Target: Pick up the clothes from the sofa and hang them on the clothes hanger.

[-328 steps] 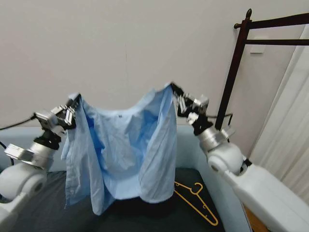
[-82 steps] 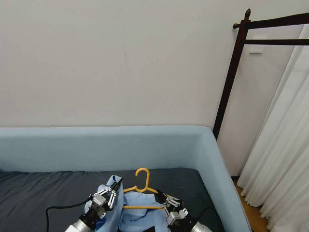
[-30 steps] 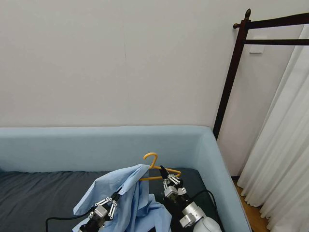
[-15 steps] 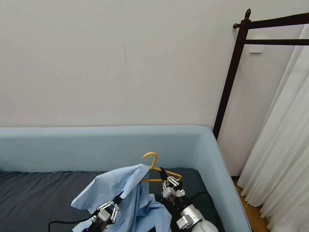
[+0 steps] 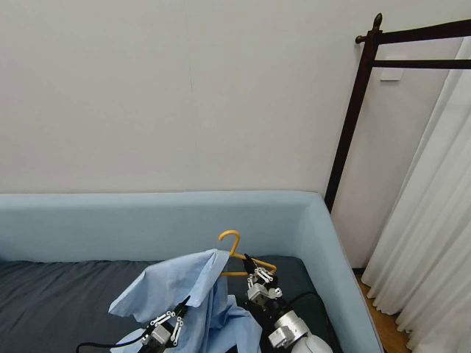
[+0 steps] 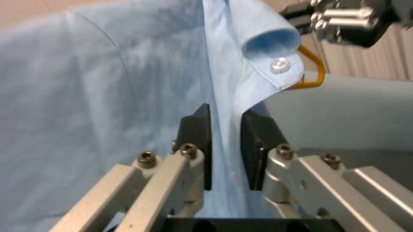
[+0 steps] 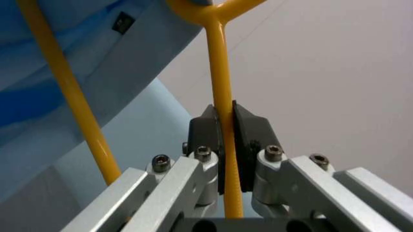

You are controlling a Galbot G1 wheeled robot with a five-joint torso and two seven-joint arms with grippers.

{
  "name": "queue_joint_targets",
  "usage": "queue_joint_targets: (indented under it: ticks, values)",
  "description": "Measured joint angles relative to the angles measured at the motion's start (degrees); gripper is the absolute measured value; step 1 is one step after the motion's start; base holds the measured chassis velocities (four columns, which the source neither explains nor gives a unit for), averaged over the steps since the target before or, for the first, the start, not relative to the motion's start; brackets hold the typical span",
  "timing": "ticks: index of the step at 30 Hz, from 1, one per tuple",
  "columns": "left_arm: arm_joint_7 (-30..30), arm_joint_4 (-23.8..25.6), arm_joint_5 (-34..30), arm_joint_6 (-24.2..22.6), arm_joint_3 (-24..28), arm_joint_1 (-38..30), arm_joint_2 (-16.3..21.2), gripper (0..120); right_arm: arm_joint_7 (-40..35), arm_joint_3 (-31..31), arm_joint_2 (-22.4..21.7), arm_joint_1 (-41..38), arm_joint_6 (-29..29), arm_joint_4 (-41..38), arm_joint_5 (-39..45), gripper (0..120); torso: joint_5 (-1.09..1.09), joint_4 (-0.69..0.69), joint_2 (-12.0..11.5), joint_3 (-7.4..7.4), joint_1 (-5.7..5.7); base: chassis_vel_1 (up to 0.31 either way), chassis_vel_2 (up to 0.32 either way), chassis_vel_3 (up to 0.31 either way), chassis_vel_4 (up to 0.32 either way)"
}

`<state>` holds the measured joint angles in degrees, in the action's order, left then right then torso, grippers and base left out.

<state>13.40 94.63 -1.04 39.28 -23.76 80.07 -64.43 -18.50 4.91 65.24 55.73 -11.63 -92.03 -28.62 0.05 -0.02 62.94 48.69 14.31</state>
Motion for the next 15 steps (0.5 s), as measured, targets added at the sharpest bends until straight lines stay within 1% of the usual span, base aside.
queue_joint_targets:
  ticks: [2,3,4,6,7,8,9,11,13,14,15]
  values:
    - [1.29,1.44,-1.91,1.03,-0.82,1.02,2.38,30,-0.24,-0.41,0.02,-0.45,-0.87,0.90,-0.30,4,0.00,0.01,0.00,0.00,0.00,0.000,0.000,0.000,0.000]
    - [1.29,1.44,-1.91,1.03,-0.82,1.02,2.38,30,-0.24,-0.41,0.02,-0.45,-0.87,0.90,-0.30,4,0.00,0.01,0.00,0.00,0.00,0.000,0.000,0.000,0.000]
    - [2.98,2.55,-3.97,1.60,-1.57,1.62,4.19,34,-0.41,-0.76,0.05,-0.67,-1.48,1.38,-0.75,4,0.00,0.02,0.00,0.00,0.00,0.000,0.000,0.000,0.000]
    - [7.07,5.15,-9.23,2.06,-3.11,2.13,7.88,44,-0.69,-1.28,0.07,-0.81,-2.28,1.77,-1.76,4,0.00,0.02,0.00,0.00,0.00,0.000,0.000,0.000,0.000]
    - [9.33,7.01,-13.19,2.07,-3.90,2.11,10.30,50,-0.97,-1.36,0.08,-0.82,-2.49,1.96,-2.28,4,0.00,0.01,0.00,0.00,0.00,0.000,0.000,0.000,0.000]
    - [9.33,7.01,-13.19,2.07,-3.90,2.11,10.30,50,-0.97,-1.36,0.08,-0.82,-2.49,1.96,-2.28,4,0.00,0.01,0.00,0.00,0.00,0.000,0.000,0.000,0.000]
    - [11.93,8.65,-17.73,1.69,-4.63,1.83,12.69,55,-1.22,-1.36,0.11,-0.82,-2.62,2.23,-2.71,4,0.00,0.01,0.00,0.00,0.00,0.000,0.000,0.000,0.000]
    - [16.36,10.74,-24.76,0.64,-5.51,0.64,16.66,61,-1.88,-1.35,0.32,-0.80,-2.99,3.01,-3.35,4,0.01,0.00,0.00,0.00,0.00,0.000,0.000,0.000,0.000]
    - [21.06,11.22,-30.31,-1.09,-5.91,-1.65,21.21,71,-2.30,-1.56,0.69,-0.72,-3.41,3.94,-3.90,4,0.01,0.00,0.00,0.00,0.00,0.000,0.000,0.000,0.000]
    - [21.06,11.22,-30.31,-1.09,-5.91,-1.65,21.21,71,-2.30,-1.56,0.69,-0.72,-3.41,3.94,-3.90,4,0.01,0.00,0.00,0.00,0.00,0.000,0.000,0.000,0.000]
    - [22.89,10.84,-32.25,-1.72,-5.90,-2.68,22.91,75,-2.37,-1.71,0.81,-0.69,-3.49,4.10,-3.98,4,0.00,-0.01,0.00,0.00,0.00,0.000,0.000,0.000,0.000]
